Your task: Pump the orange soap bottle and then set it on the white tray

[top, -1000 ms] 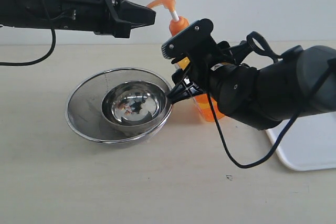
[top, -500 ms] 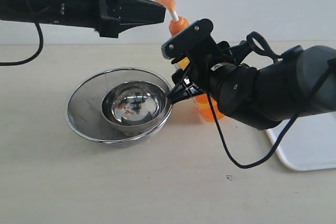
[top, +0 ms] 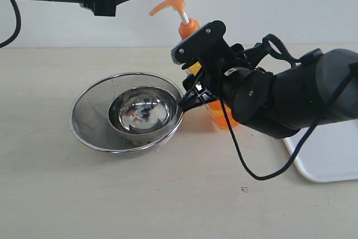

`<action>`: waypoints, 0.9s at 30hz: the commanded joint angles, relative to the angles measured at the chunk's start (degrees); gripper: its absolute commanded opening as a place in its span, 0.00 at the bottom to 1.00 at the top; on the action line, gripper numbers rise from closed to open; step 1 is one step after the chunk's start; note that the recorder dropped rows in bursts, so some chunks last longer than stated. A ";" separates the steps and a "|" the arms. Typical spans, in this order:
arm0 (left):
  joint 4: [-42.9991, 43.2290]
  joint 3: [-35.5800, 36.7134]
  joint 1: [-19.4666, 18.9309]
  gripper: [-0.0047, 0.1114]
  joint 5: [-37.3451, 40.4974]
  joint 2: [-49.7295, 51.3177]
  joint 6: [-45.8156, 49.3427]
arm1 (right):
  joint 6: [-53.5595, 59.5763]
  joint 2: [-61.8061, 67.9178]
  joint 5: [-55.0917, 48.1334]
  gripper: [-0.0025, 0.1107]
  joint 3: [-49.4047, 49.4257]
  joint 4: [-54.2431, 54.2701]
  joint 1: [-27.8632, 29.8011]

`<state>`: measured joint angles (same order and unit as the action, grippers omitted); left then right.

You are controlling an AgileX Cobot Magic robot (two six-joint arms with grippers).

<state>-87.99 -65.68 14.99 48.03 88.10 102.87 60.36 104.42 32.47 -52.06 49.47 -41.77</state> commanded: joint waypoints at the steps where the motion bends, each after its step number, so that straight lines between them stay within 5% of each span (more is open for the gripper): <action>1: 0.08 -0.34 0.23 0.08 -1.64 -0.40 -0.70 | 1.13 -0.65 4.12 0.02 -0.64 -3.55 -0.04; 17: -0.05 -0.34 0.23 0.08 -7.85 -0.40 0.19 | 1.53 1.38 6.67 0.02 -1.44 -8.08 -1.55; 27: 7.75 -0.34 0.12 0.08 -7.87 -0.40 -2.34 | 1.21 1.38 5.39 0.02 -5.88 -7.37 -1.55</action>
<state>-81.12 -65.68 14.99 39.86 88.10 101.72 61.13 106.67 34.14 -56.85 43.22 -43.33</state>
